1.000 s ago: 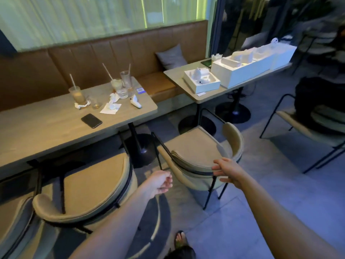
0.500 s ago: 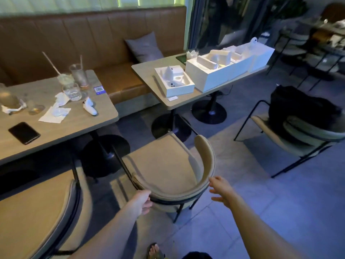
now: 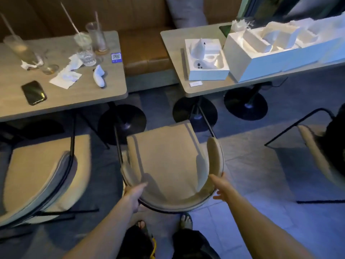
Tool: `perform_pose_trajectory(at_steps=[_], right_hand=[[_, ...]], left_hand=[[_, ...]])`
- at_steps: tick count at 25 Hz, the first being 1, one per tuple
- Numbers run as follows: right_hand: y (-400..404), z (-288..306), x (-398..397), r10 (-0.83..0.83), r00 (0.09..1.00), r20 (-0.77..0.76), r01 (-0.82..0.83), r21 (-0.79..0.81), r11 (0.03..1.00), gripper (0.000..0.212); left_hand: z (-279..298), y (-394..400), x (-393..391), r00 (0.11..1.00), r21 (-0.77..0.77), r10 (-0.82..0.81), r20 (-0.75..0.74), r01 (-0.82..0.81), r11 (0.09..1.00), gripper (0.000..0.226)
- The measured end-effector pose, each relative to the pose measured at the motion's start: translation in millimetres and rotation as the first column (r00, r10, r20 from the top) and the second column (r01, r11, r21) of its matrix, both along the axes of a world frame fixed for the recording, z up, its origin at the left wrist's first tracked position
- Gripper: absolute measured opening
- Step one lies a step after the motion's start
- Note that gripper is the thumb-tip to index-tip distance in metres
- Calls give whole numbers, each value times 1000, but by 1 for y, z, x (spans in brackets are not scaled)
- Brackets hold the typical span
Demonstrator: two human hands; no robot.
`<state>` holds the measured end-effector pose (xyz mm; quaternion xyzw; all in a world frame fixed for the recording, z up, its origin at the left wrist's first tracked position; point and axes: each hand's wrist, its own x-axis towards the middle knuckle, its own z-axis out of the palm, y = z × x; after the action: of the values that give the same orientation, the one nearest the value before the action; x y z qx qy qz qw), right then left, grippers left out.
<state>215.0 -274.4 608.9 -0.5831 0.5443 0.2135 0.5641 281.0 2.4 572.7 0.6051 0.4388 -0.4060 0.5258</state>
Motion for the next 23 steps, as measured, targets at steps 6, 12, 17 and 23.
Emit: perform_pose_trajectory(at_steps=[6, 12, 17, 23], right_hand=[[-27, -23, 39, -23, 979, -204, 29, 26, 999, 60], [-31, -38, 54, 33, 948, -316, -41, -17, 999, 55], [-15, -47, 64, 44, 958, -284, -60, -49, 997, 43], [41, -48, 96, 71, 974, -216, -81, -38, 996, 38]], left_hand=[[-101, 16, 21, 979, 188, 206, -4, -201, 961, 71], [-27, -12, 26, 969, 152, 200, -145, -177, 972, 41], [-10, 6, 38, 957, 83, 284, -67, -278, 957, 40], [-12, 71, 69, 954, 79, 296, -46, -292, 953, 40]])
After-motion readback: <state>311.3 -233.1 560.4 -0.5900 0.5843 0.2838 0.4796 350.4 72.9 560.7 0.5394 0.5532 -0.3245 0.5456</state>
